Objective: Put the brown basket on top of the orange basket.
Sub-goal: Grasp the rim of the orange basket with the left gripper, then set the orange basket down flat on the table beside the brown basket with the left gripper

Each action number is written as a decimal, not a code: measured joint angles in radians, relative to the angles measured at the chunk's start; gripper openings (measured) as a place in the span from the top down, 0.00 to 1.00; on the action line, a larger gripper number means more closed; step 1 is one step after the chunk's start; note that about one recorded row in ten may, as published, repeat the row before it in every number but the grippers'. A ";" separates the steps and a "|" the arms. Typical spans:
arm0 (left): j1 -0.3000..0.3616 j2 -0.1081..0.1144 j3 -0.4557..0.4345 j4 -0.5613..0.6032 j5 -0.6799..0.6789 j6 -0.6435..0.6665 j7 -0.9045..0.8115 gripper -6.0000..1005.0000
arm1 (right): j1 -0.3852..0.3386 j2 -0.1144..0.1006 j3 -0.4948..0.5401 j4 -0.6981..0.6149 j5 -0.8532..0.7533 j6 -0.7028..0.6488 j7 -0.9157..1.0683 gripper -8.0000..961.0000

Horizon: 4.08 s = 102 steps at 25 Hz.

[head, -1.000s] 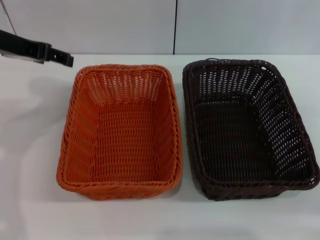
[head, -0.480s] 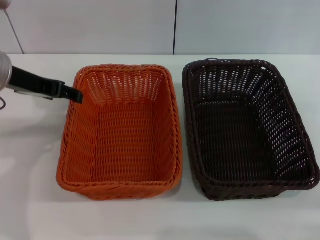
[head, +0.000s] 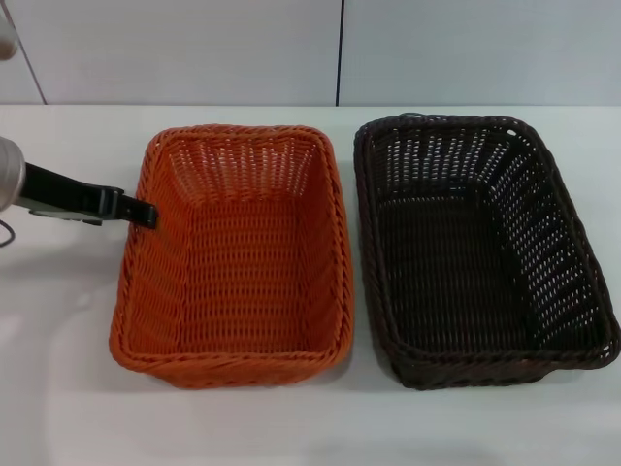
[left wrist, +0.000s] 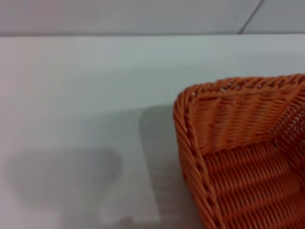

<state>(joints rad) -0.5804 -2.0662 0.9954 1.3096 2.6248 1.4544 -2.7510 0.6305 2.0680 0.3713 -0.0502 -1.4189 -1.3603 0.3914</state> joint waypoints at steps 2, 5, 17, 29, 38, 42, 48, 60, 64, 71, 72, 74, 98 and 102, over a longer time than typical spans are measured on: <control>0.000 0.000 0.007 -0.010 -0.006 -0.001 0.000 0.21 | 0.001 0.000 0.000 -0.001 0.000 0.000 -0.003 0.36; 0.000 0.000 0.014 -0.022 -0.011 -0.003 0.000 0.21 | 0.002 0.000 -0.002 -0.001 0.000 0.002 -0.005 0.36; -0.005 0.001 0.059 -0.095 -0.034 -0.029 0.000 0.21 | 0.000 0.000 -0.001 0.000 0.000 0.018 -0.005 0.36; -0.004 0.005 0.080 -0.096 -0.032 -0.039 0.002 0.47 | -0.007 0.000 0.000 0.000 0.000 0.020 -0.005 0.36; -0.001 0.005 0.080 -0.094 -0.031 -0.040 0.002 0.71 | -0.010 0.001 0.000 0.000 0.000 0.021 -0.005 0.36; 0.000 0.010 0.080 -0.078 -0.027 -0.031 0.012 0.79 | -0.010 0.001 0.000 0.001 0.000 0.021 -0.005 0.36; 0.000 0.034 0.069 0.035 -0.016 0.014 0.030 0.80 | -0.009 0.001 0.000 0.006 0.000 0.021 -0.005 0.36; -0.135 0.075 0.029 0.050 -0.013 0.244 0.165 0.83 | -0.017 0.004 -0.009 0.012 0.000 0.021 0.000 0.36; -0.157 0.040 0.056 0.039 -0.002 0.267 0.211 0.83 | -0.019 0.004 -0.011 0.014 0.000 0.021 0.002 0.36; -0.190 0.008 0.093 -0.062 -0.001 0.250 0.273 0.83 | -0.020 0.004 -0.011 0.020 -0.001 0.021 0.002 0.36; -0.195 0.008 0.101 -0.077 -0.003 0.245 0.280 0.83 | -0.019 0.004 -0.011 0.022 -0.002 0.021 0.003 0.36; -0.205 0.008 0.114 -0.100 -0.006 0.240 0.294 0.83 | -0.018 0.004 -0.011 0.023 -0.004 0.021 0.003 0.36; -0.289 -0.002 0.305 -0.216 -0.198 0.186 0.438 0.83 | -0.014 0.006 -0.007 0.044 -0.001 0.021 -0.002 0.36; -0.318 -0.002 0.307 -0.250 -0.205 0.155 0.486 0.83 | -0.013 0.006 -0.007 0.044 -0.001 0.021 -0.003 0.36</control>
<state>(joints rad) -0.8987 -2.0678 1.3021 1.0595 2.4197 1.6094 -2.2651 0.6179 2.0739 0.3643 -0.0060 -1.4203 -1.3392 0.3881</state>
